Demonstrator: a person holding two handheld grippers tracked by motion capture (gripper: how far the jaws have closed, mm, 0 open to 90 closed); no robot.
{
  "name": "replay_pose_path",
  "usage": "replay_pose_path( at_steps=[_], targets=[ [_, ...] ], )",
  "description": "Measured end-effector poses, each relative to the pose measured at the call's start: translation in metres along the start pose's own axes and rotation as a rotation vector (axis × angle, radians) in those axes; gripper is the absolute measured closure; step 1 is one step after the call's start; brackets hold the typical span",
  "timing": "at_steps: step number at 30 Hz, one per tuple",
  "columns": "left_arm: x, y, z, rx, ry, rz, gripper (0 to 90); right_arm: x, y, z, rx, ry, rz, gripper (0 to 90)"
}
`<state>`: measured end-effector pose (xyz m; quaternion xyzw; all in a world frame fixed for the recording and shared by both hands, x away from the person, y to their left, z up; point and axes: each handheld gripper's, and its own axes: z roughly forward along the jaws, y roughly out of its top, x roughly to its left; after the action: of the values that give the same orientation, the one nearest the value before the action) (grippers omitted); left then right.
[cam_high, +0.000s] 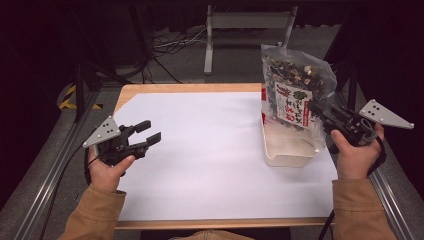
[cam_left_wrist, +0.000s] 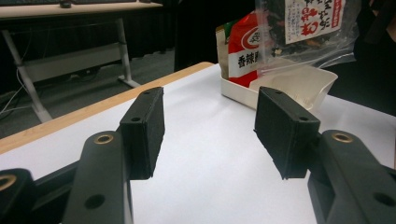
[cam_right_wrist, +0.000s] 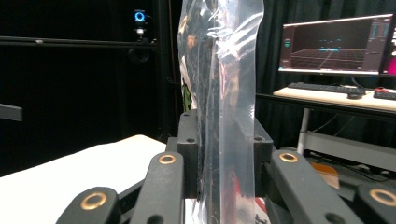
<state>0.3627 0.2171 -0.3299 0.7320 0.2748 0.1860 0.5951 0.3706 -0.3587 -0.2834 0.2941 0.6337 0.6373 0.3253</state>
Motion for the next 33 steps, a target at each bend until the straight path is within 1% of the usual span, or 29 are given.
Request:
replay_pose_path(
  at_steps=[1, 3, 5, 12, 17, 20, 27, 28, 30, 33],
  targets=[
    [0.000, 0.000, 0.000, 0.003, -0.002, -0.002, 43.8, -0.003, -0.006, 0.002, -0.005, -0.005, 0.000, 73.8],
    [0.000, 0.000, 0.000, 0.005, -0.002, -0.005, 43.8, -0.004, -0.008, 0.002, -0.003, -0.007, -0.001, 73.8],
    [0.001, -0.001, 0.001, 0.008, 0.001, -0.006, 43.8, -0.006, -0.014, 0.005, 0.001, -0.007, -0.004, 73.8],
    [0.000, -0.001, 0.001, 0.017, 0.000, -0.007, 43.7, -0.015, -0.033, 0.010, 0.013, -0.006, 0.011, 73.7],
    [0.000, -0.002, 0.003, 0.020, 0.001, -0.006, 43.7, -0.017, -0.043, 0.013, 0.027, -0.008, 0.017, 73.7],
    [-0.001, -0.002, 0.003, 0.022, -0.003, -0.009, 43.7, -0.019, -0.049, 0.017, 0.024, -0.007, 0.020, 73.6],
    [-0.002, -0.003, 0.003, 0.021, -0.004, -0.006, 43.7, -0.022, -0.061, 0.014, -0.007, -0.003, 0.024, 73.5],
    [-0.002, -0.003, 0.003, 0.021, -0.003, -0.004, 43.7, -0.022, -0.063, 0.013, -0.011, -0.003, 0.034, 73.5],
    [-0.002, -0.003, 0.003, 0.021, -0.003, -0.002, 43.7, -0.023, -0.066, 0.010, -0.021, -0.004, 0.033, 73.5],
    [-0.002, -0.003, 0.003, 0.021, -0.003, -0.001, 43.7, -0.024, -0.070, 0.005, -0.034, -0.006, 0.051, 73.4]
  ],
)
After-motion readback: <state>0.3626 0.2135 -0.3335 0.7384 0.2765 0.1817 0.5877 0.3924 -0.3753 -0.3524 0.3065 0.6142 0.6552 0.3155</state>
